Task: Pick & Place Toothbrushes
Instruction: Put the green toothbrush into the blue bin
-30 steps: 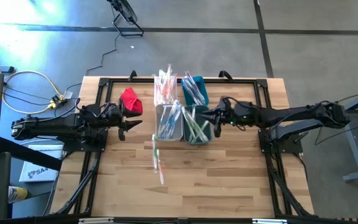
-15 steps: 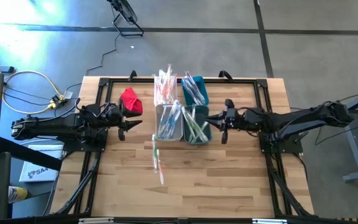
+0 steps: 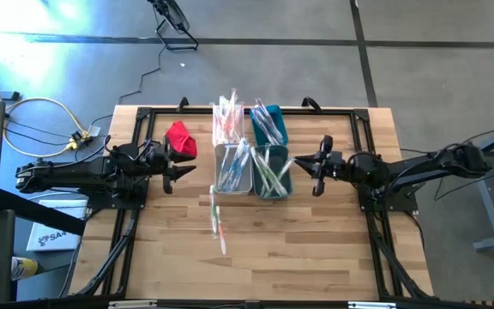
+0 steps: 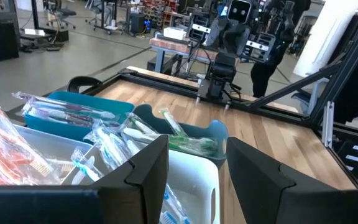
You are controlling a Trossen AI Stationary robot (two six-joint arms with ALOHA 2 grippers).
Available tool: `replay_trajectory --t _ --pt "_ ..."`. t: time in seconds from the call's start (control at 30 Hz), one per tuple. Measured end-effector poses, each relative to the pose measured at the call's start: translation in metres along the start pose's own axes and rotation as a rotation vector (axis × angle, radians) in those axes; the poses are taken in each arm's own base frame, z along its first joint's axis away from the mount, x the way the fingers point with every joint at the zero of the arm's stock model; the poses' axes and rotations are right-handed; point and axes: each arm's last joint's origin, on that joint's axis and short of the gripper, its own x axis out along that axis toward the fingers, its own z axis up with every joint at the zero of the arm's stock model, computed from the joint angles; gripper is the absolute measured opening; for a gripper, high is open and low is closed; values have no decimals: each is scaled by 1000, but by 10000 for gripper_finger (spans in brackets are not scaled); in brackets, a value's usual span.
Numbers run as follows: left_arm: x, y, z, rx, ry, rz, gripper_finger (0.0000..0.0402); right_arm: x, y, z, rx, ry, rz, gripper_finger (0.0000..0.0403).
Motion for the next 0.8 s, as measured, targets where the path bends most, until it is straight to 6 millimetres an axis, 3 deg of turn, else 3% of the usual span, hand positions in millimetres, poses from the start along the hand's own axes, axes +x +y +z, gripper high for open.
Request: replay_trajectory --t 0.37,0.8 --pt "0 0 0 -96 1 0 159 -21 -4 0 -82 -22 4 35" --pt "0 0 1 -108 -10 -2 159 -21 -4 1 -103 -28 3 35"
